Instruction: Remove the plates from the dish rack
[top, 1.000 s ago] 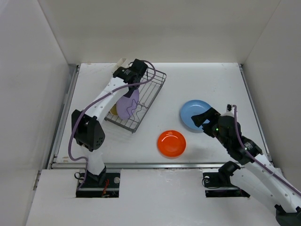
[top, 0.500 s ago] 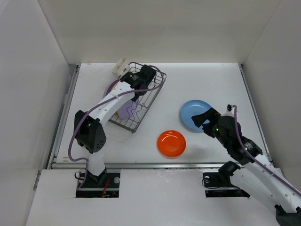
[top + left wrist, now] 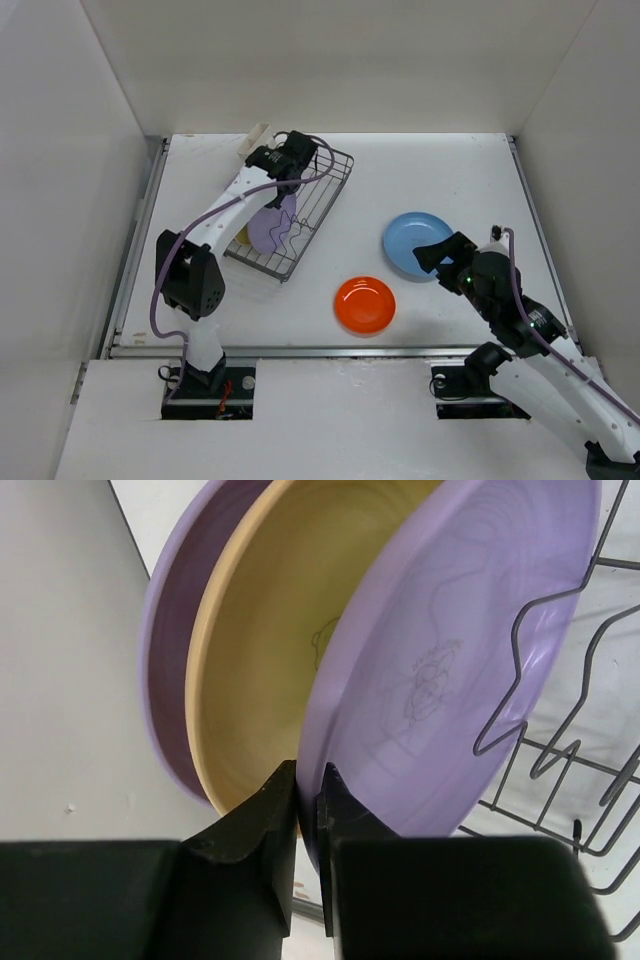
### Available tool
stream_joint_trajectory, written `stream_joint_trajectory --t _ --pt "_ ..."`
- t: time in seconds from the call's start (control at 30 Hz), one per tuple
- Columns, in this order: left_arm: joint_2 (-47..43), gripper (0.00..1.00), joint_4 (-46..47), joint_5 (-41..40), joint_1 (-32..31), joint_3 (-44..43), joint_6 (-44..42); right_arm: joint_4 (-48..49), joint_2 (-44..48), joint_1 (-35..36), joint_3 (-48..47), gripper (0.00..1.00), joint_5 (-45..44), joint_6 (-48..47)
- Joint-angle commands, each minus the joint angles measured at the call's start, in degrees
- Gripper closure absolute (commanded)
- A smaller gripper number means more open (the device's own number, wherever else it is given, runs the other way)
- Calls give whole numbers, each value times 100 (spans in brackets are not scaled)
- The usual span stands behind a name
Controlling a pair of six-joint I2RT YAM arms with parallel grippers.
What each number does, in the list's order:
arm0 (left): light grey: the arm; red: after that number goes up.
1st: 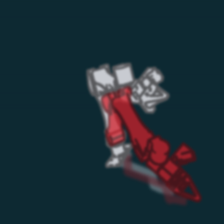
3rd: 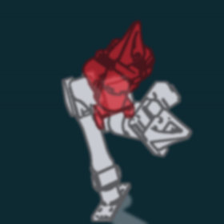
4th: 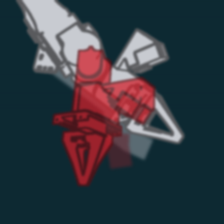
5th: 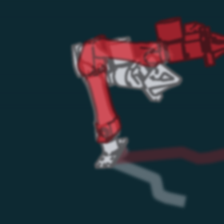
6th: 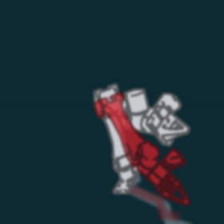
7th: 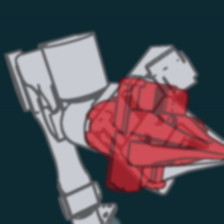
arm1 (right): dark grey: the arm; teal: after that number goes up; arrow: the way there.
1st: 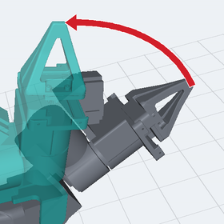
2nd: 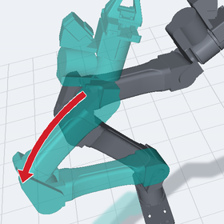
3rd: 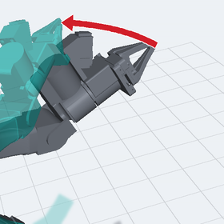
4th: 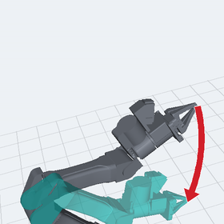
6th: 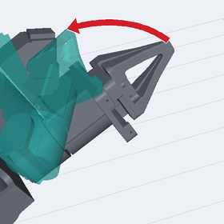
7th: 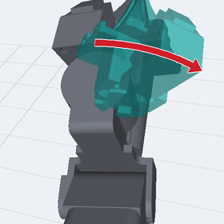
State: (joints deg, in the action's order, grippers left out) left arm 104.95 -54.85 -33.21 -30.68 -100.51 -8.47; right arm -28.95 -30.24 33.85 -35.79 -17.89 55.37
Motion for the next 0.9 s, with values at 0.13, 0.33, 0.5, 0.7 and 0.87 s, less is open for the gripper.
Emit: stream_joint_trajectory --t 0.13,0.33,0.5,0.7,0.87 --pt "-404 100 -553 227 18 -846 135 12 27 34 -16 13 -92 -71" --pt "-720 100 -1071 772 -131 -1603 249 -146 27 34 -121 13 -92 -123" --pt "-993 100 -1177 868 -386 -1998 249 -146 27 34 -253 13 -30 -308" --pt "-1046 100 -1177 1053 -580 -2113 249 433 27 34 -306 13 670 -1028" --pt "-1046 100 -1299 1668 -641 -2113 180 1548 -262 34 -306 6 1489 -1633"
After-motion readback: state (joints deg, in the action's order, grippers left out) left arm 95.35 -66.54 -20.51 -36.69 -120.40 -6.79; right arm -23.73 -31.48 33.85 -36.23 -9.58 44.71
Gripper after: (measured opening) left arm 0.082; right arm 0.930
